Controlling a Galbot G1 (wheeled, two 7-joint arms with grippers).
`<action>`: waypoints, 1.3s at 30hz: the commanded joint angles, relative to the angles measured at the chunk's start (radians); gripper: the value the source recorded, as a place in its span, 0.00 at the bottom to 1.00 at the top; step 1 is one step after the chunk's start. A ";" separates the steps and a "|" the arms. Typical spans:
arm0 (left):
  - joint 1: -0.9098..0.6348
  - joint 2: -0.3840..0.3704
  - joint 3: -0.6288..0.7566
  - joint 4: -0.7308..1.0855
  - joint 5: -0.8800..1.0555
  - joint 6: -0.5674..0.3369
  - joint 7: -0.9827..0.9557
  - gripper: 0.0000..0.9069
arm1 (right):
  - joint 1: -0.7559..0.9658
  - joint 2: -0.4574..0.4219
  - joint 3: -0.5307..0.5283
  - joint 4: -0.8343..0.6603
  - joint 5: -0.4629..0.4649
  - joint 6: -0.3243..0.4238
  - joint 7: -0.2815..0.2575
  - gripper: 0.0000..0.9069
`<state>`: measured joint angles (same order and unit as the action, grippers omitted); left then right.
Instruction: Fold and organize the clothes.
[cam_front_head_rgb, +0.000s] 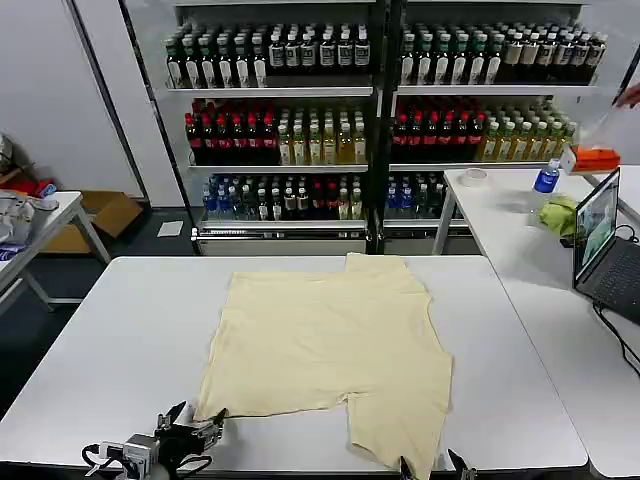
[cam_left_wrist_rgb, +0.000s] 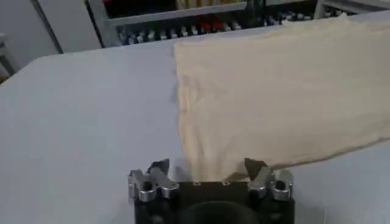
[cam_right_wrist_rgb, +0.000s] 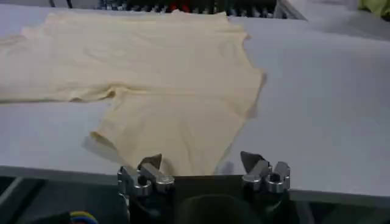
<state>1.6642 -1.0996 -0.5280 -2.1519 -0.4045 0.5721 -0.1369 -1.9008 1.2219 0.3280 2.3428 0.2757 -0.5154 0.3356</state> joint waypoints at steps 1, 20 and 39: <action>-0.001 0.002 0.000 0.009 -0.008 0.004 0.000 0.01 | 0.022 0.005 -0.002 -0.029 0.063 -0.009 0.002 0.00; 0.004 -0.016 -0.004 0.003 -0.051 0.002 0.009 0.01 | -0.005 -0.004 0.009 0.038 0.064 0.027 -0.007 0.00; 0.052 -0.003 -0.099 -0.183 -0.124 0.004 0.004 0.01 | 0.046 -0.053 0.095 0.211 0.080 0.022 -0.033 0.00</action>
<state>1.7039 -1.1009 -0.6046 -2.2712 -0.5089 0.5773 -0.1331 -1.9321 1.1865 0.3813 2.4954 0.3310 -0.4872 0.3054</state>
